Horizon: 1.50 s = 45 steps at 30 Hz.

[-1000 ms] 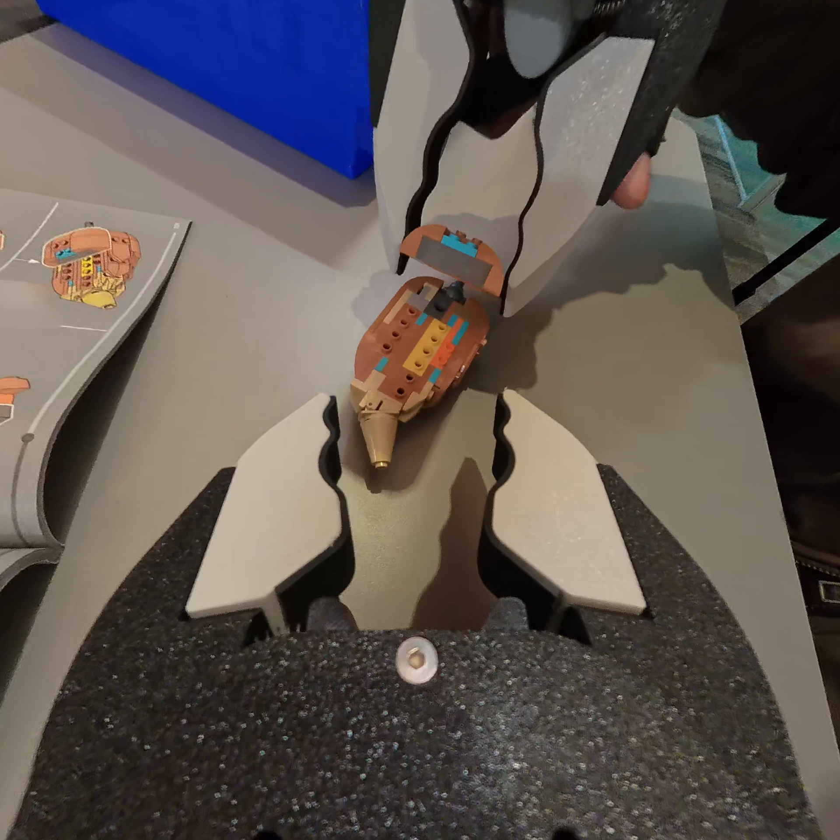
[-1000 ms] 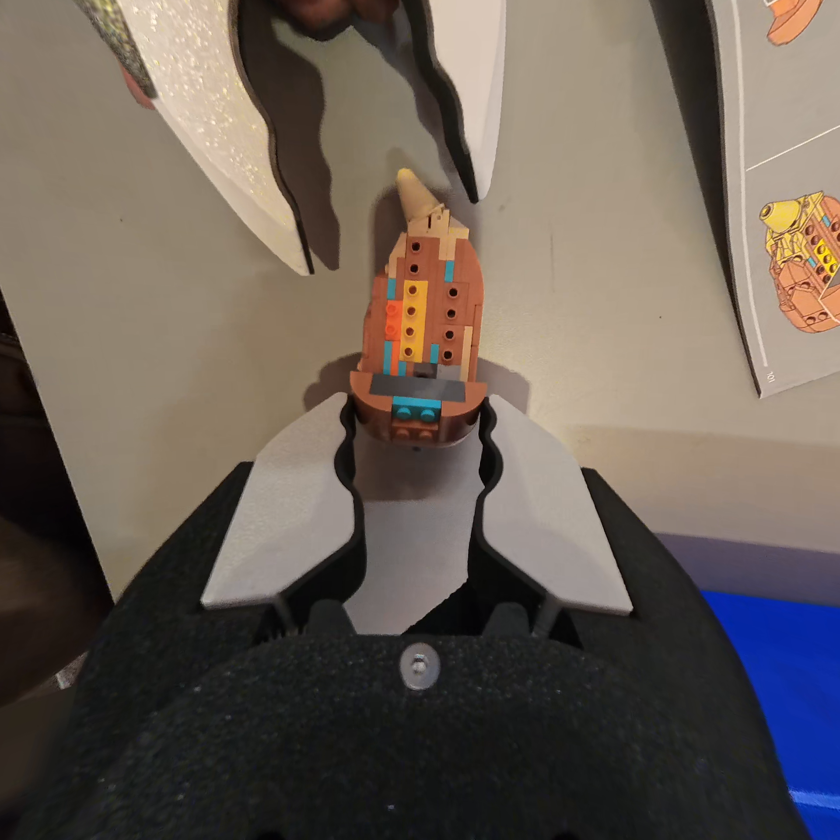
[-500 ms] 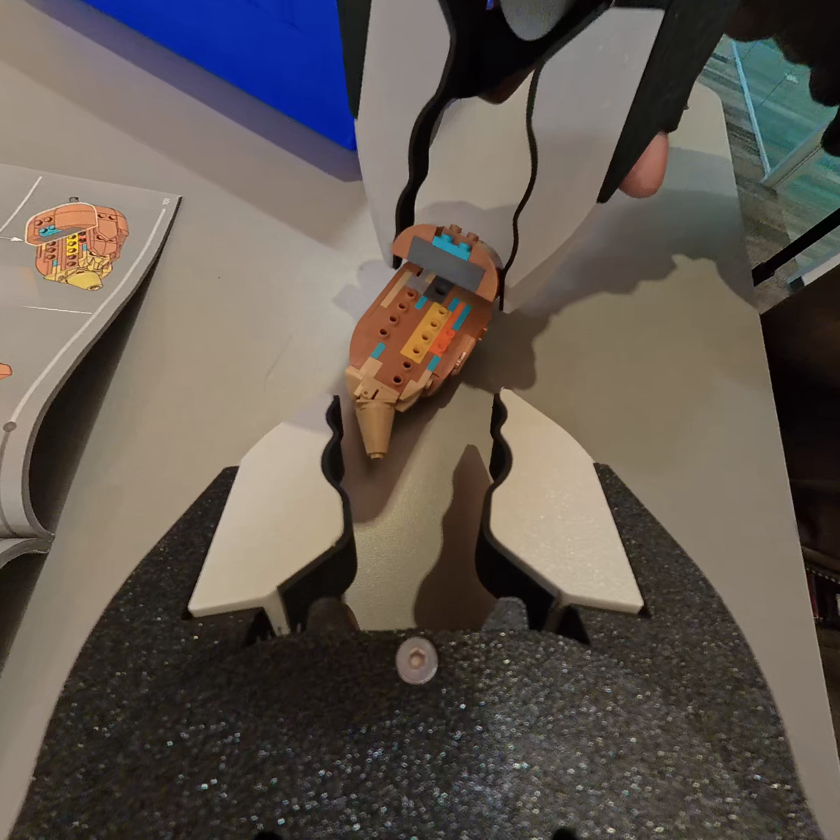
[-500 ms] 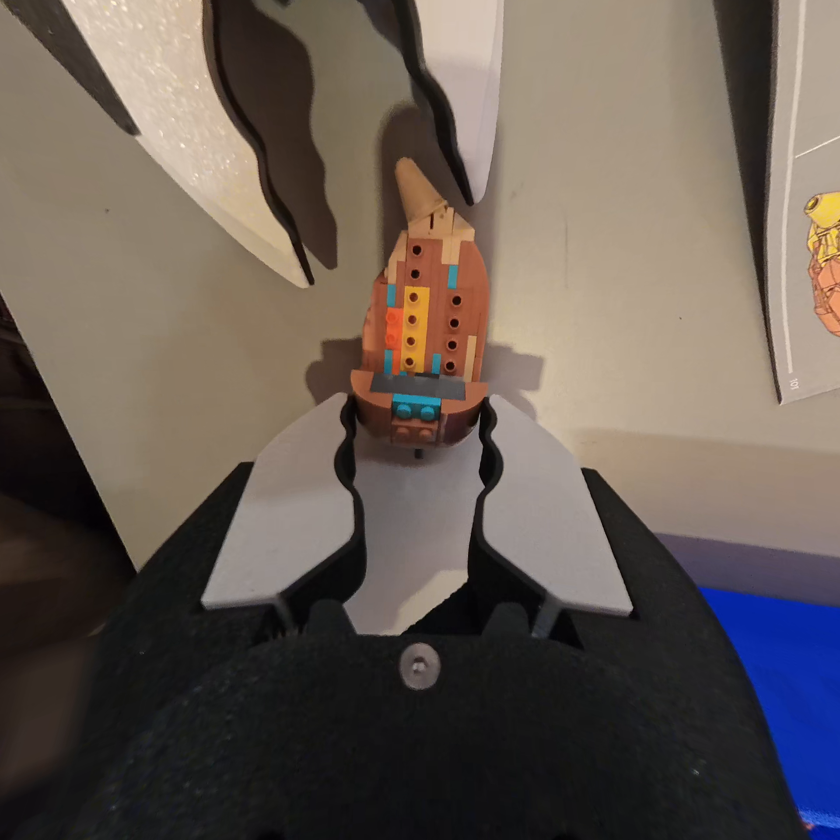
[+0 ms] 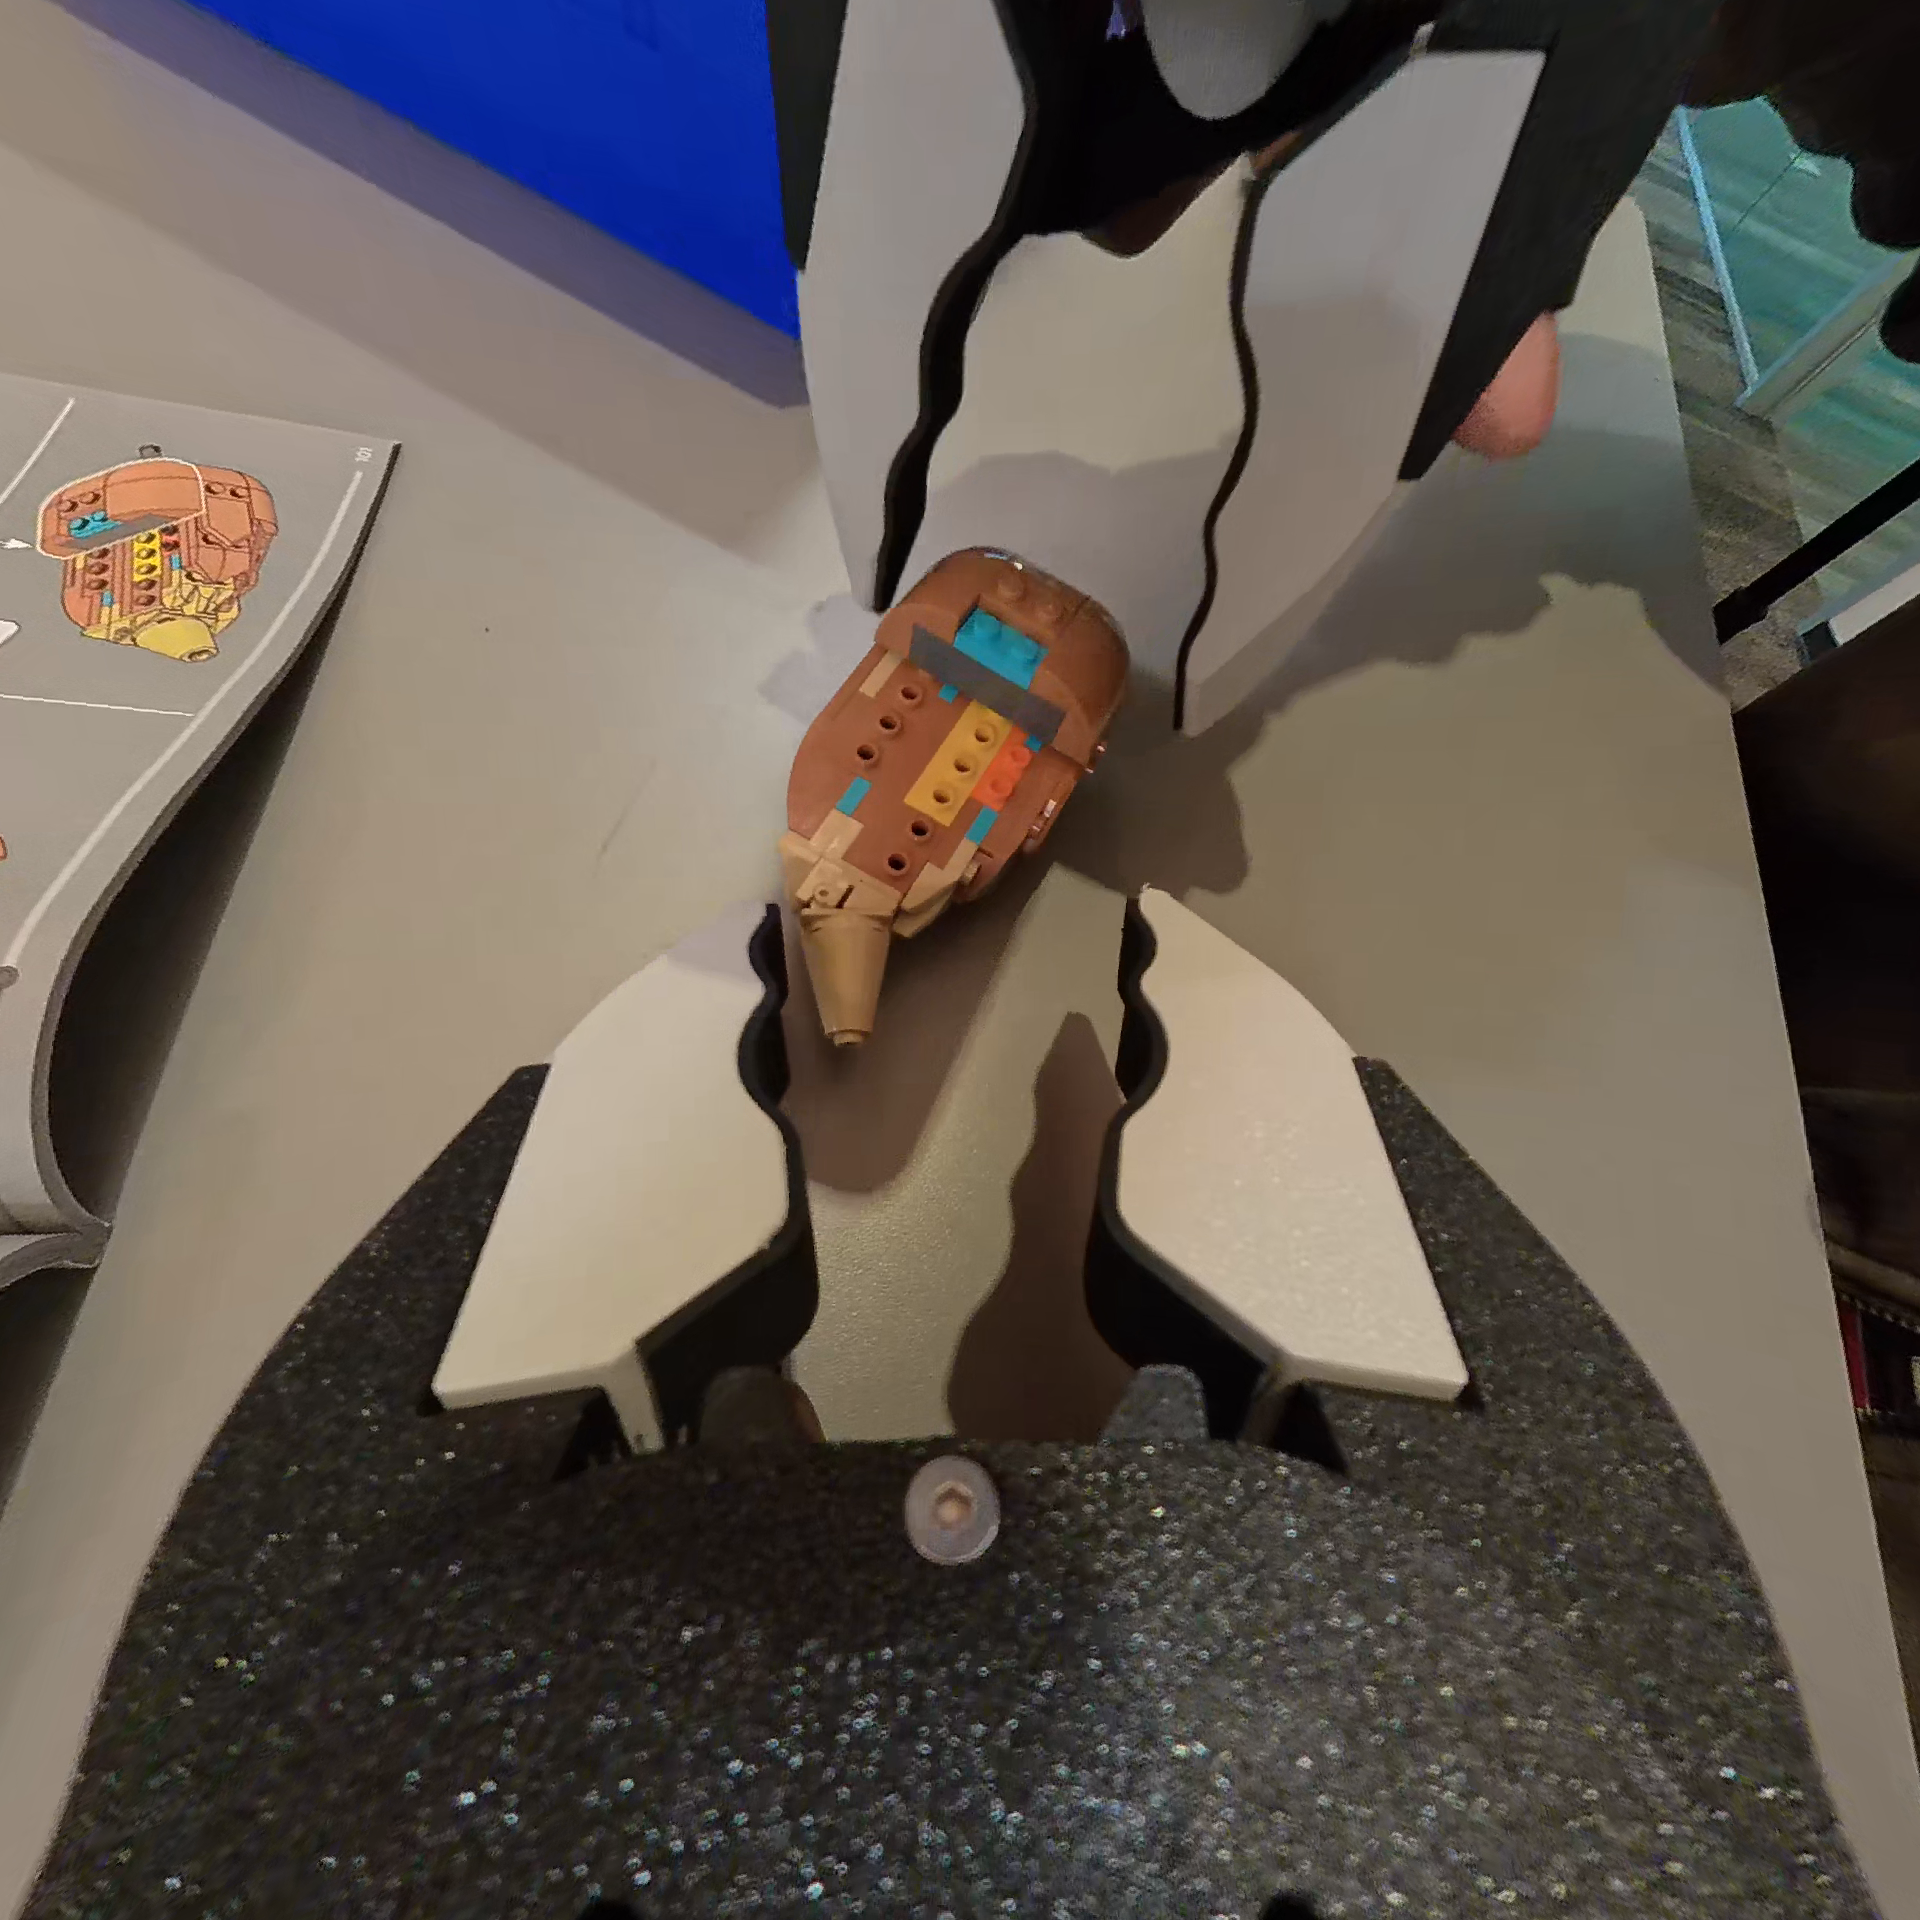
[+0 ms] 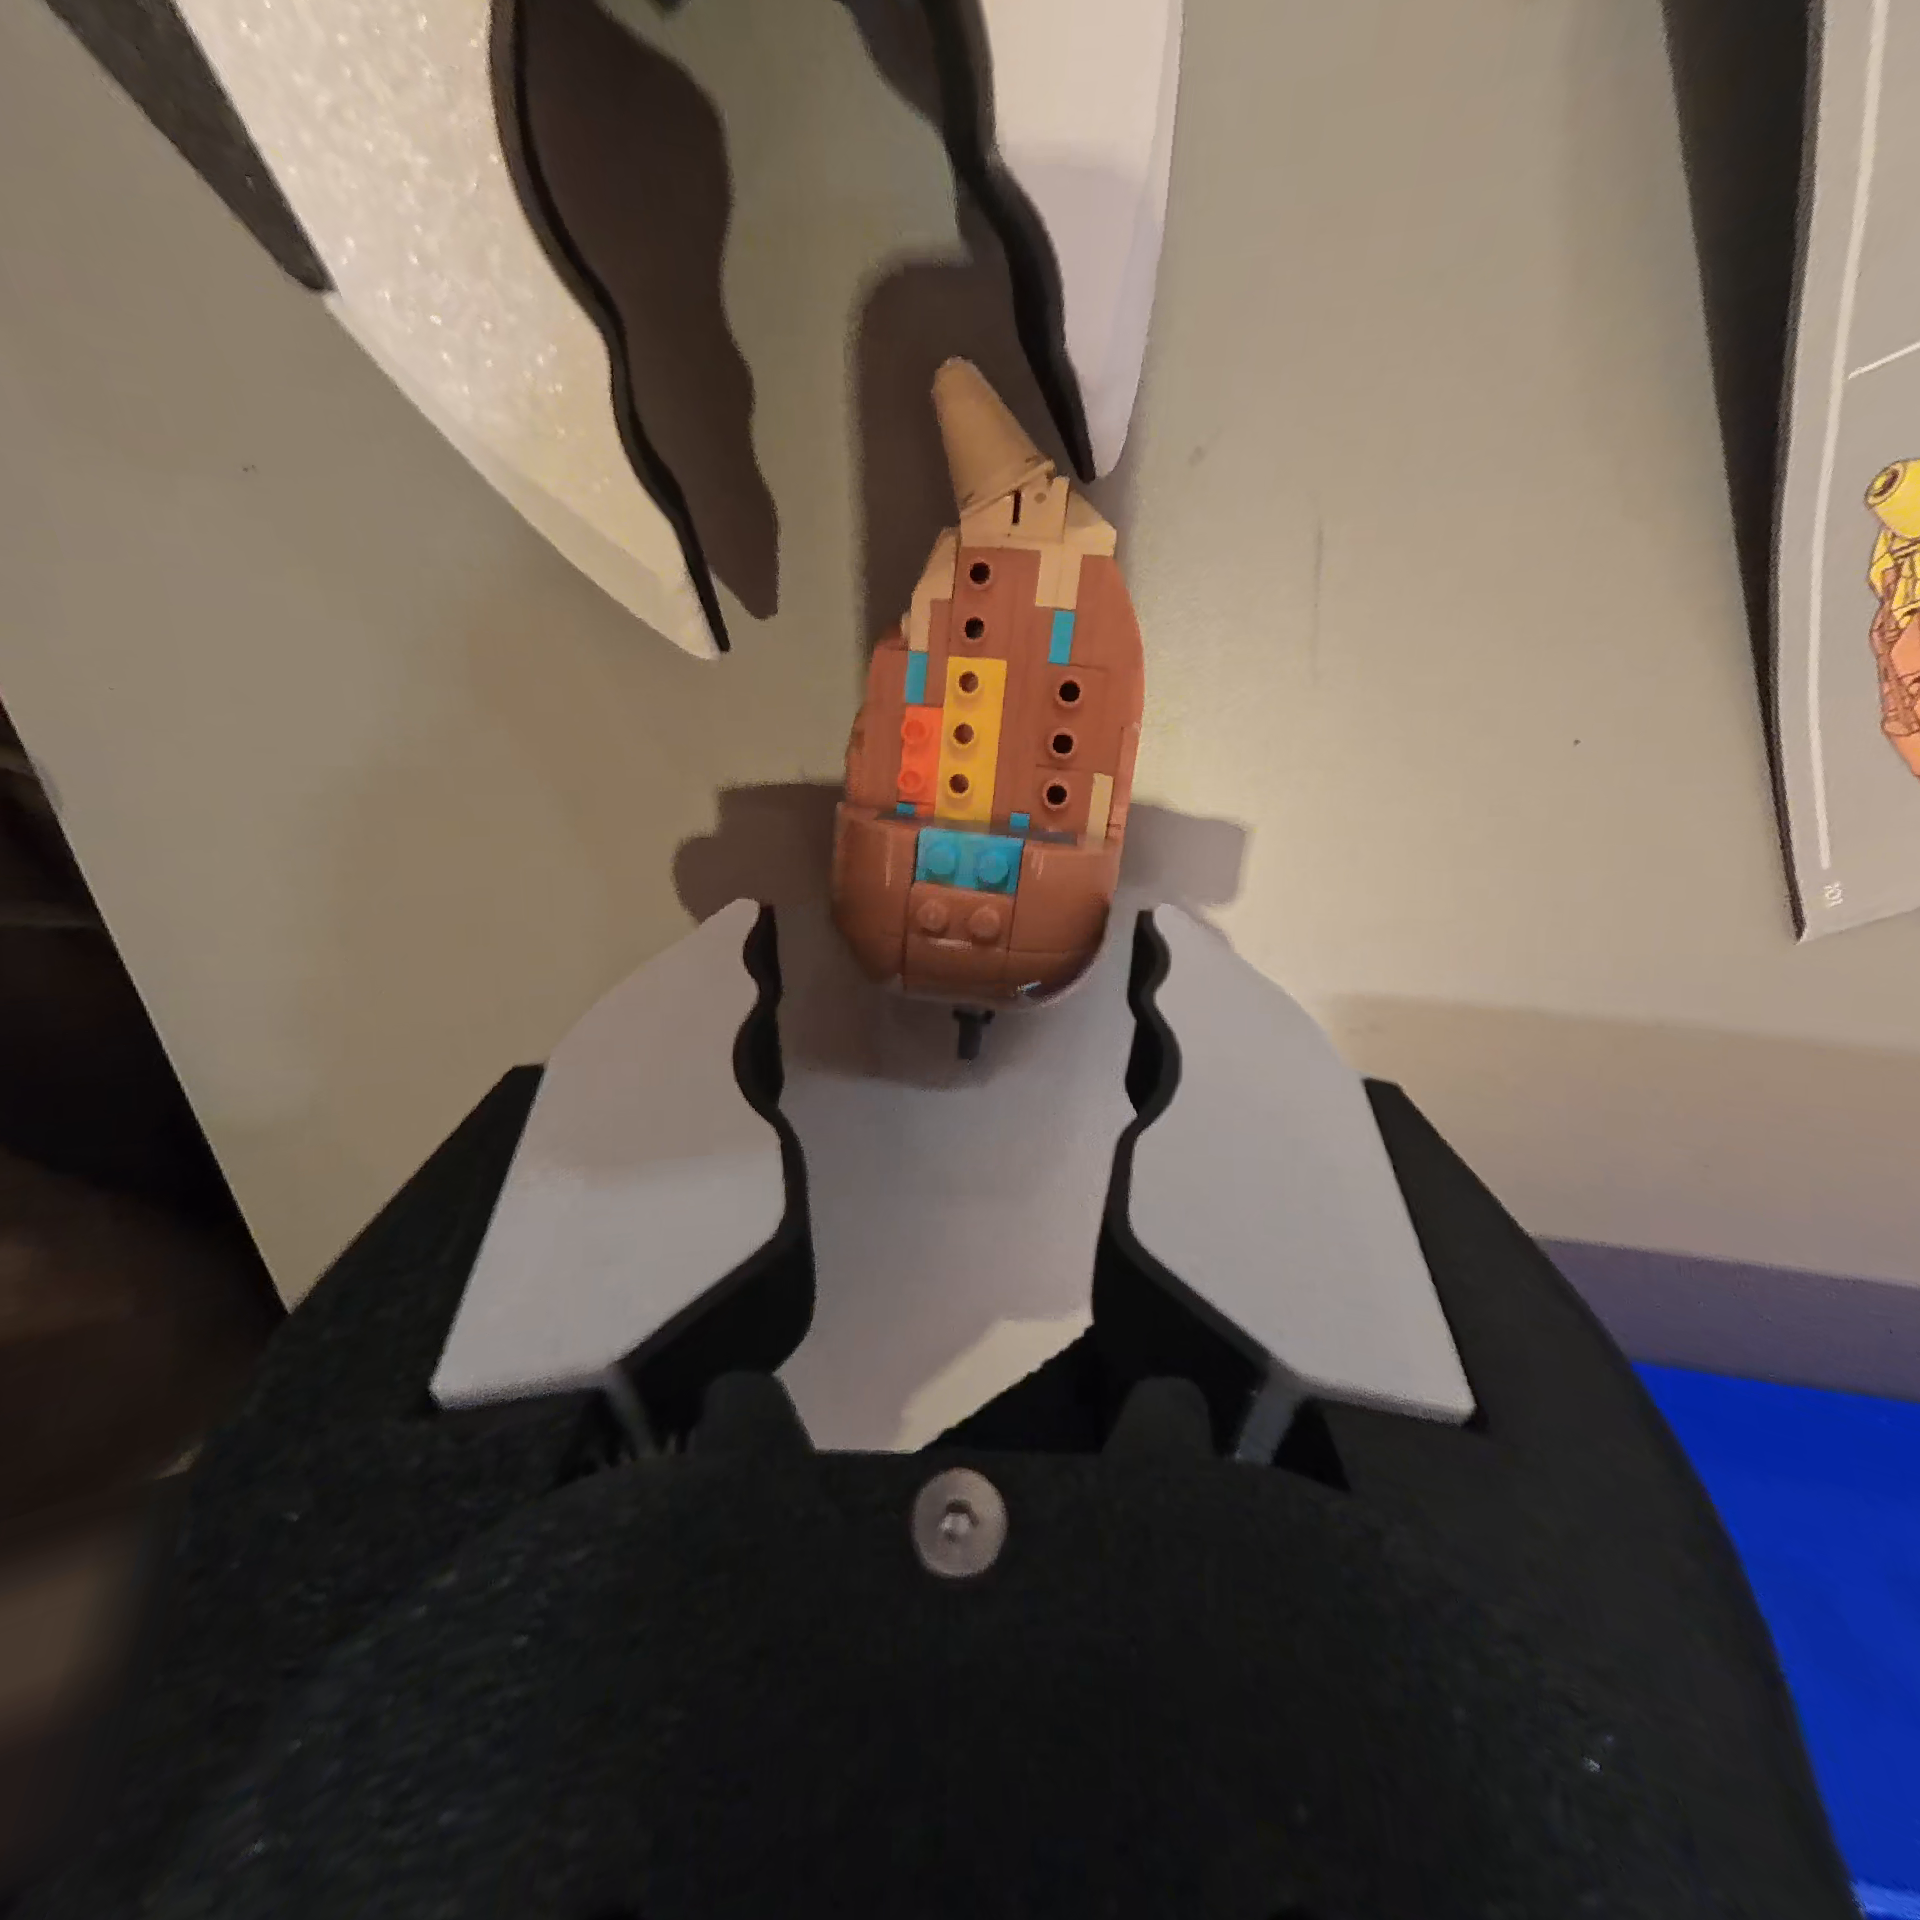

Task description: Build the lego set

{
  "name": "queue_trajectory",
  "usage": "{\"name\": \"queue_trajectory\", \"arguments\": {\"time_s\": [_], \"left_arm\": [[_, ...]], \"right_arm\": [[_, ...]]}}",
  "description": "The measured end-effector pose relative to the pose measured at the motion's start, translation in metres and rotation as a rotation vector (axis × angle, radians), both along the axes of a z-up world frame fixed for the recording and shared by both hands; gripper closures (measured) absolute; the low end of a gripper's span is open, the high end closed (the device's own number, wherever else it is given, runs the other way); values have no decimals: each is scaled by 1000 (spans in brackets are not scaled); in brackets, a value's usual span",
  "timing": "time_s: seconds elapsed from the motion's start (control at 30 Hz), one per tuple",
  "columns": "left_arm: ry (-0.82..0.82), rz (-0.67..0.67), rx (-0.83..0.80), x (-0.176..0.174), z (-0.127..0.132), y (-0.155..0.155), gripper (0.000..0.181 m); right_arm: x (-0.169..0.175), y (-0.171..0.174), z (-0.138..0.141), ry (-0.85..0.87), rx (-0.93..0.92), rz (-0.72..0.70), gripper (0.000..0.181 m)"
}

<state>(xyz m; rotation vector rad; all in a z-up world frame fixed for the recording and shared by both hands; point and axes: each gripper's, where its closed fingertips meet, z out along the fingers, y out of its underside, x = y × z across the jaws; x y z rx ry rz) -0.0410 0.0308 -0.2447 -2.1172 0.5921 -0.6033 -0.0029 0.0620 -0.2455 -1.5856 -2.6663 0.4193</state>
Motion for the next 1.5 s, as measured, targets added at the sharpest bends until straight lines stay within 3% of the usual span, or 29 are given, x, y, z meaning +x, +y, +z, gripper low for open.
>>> {"name": "queue_trajectory", "arguments": {"time_s": [0.5, 1.5], "left_arm": [[-38, -6, -7, -2, 2, 2, 120], [-49, -18, 0, -1, 4, 0, 121]], "right_arm": [[1, 7, 8, 293, -148, -140, 117], [-5, 2, 2, 259, -216, -70, 130]]}}
